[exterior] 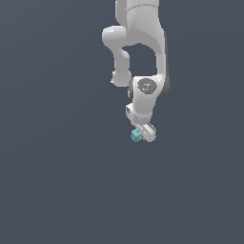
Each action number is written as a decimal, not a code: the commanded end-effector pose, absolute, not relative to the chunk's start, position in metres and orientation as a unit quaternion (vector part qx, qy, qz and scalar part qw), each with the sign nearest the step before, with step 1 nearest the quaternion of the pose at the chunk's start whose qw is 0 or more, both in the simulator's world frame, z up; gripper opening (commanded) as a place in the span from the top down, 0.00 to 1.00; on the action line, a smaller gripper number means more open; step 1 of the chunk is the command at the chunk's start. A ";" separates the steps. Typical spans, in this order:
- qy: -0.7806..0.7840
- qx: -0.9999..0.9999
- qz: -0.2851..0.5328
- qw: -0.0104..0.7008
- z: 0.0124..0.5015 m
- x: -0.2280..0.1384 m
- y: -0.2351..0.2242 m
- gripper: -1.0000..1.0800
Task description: Pick up the object and move it to a goal position.
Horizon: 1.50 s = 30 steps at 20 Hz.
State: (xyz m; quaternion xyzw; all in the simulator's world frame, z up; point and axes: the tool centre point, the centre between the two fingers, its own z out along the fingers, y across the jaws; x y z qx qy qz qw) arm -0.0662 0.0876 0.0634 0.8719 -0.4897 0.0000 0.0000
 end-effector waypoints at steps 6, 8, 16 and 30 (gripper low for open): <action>-0.490 0.872 0.000 0.000 0.042 -0.066 0.088 0.04; -0.490 0.872 0.000 0.000 0.042 -0.066 0.088 1.00; -0.490 0.872 0.000 0.000 0.042 -0.066 0.088 1.00; -0.490 0.872 0.001 0.000 0.074 -0.045 0.089 1.00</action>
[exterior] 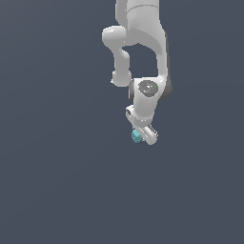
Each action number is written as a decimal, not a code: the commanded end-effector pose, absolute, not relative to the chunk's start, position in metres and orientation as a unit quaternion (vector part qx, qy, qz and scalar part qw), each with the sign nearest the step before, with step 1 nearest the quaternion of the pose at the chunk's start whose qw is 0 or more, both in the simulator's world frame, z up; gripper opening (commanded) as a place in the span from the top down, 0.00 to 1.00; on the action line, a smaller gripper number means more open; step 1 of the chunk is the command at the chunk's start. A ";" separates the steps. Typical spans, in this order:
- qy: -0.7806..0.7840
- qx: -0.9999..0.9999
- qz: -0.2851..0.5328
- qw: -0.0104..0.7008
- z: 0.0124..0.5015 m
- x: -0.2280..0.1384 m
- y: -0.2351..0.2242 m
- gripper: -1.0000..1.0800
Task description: Pick up the object and move it to a goal position.
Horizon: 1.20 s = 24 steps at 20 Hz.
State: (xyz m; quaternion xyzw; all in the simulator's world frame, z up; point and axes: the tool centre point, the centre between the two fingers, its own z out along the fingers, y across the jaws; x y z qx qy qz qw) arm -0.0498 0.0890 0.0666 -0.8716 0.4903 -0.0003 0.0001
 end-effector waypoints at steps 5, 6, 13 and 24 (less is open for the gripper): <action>0.490 -0.872 -0.001 0.000 0.104 -0.025 0.090 1.00; 0.490 -0.871 -0.001 0.000 0.111 -0.020 0.090 1.00; 0.490 -0.871 -0.001 0.000 0.166 0.016 0.093 1.00; 0.490 -0.872 -0.001 -0.001 0.236 0.066 0.096 1.00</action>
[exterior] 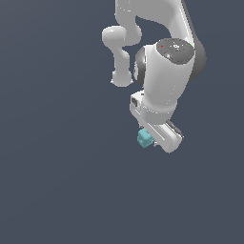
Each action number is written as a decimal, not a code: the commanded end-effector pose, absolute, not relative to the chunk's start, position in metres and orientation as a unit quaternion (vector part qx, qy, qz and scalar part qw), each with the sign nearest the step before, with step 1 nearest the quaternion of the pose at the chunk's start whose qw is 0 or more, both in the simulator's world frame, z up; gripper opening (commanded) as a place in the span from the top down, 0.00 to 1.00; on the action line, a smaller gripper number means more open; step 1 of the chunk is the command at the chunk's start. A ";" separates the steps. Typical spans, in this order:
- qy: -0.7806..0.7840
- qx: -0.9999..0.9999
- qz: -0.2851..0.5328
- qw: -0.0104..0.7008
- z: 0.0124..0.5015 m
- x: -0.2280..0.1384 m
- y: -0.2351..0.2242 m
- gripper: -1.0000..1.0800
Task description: Pick up the object and move it to a goal position.
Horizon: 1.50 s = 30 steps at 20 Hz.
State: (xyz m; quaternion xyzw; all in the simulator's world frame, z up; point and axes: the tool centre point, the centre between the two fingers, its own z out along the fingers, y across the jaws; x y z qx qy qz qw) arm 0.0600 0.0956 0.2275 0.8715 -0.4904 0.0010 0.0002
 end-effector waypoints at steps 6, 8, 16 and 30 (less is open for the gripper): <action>-0.490 0.872 0.001 0.000 0.265 0.088 0.098 1.00; -0.490 0.872 0.000 0.000 0.274 0.094 0.098 1.00; -0.490 0.872 0.000 0.000 0.300 0.114 0.100 1.00; -0.490 0.872 0.000 0.000 0.313 0.126 0.101 1.00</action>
